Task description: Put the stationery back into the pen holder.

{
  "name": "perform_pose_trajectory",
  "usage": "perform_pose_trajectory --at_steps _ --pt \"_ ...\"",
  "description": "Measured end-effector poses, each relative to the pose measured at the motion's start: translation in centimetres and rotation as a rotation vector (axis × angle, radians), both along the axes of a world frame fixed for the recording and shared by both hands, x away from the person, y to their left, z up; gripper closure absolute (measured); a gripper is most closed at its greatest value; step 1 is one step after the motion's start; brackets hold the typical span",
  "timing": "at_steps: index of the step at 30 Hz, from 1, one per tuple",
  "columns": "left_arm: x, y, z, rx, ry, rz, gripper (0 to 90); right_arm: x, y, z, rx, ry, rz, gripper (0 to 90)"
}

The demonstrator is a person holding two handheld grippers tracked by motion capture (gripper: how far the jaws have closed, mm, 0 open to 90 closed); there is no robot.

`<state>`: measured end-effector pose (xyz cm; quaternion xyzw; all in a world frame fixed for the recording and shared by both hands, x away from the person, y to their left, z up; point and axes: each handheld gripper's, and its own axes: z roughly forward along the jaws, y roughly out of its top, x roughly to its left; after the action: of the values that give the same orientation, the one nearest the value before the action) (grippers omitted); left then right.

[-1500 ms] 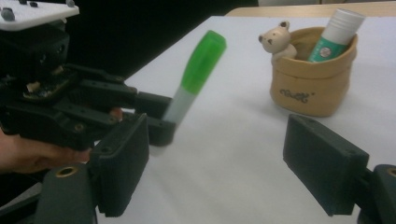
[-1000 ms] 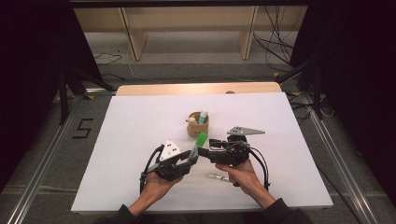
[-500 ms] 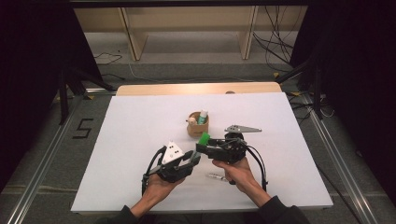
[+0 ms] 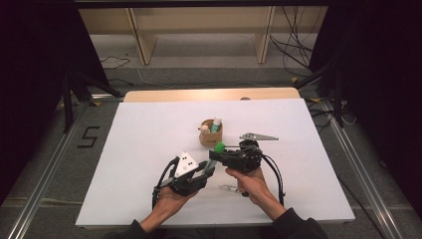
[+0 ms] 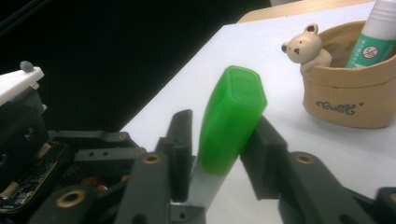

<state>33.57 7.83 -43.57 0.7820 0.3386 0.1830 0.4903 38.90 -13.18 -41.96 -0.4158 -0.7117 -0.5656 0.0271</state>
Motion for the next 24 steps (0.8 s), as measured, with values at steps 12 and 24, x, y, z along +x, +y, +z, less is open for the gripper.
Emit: perform_pose_trajectory --at_steps 12,24 --pt "0.0 0.9 0.9 -0.041 0.057 -0.073 25.6 -0.1 -0.5 0.5 0.030 -0.007 -0.022 74.9" --pt "0.7 4.6 1.0 -0.045 0.087 -0.051 22.9 0.4 -2.4 1.6 -0.012 -0.089 -0.101 74.8"
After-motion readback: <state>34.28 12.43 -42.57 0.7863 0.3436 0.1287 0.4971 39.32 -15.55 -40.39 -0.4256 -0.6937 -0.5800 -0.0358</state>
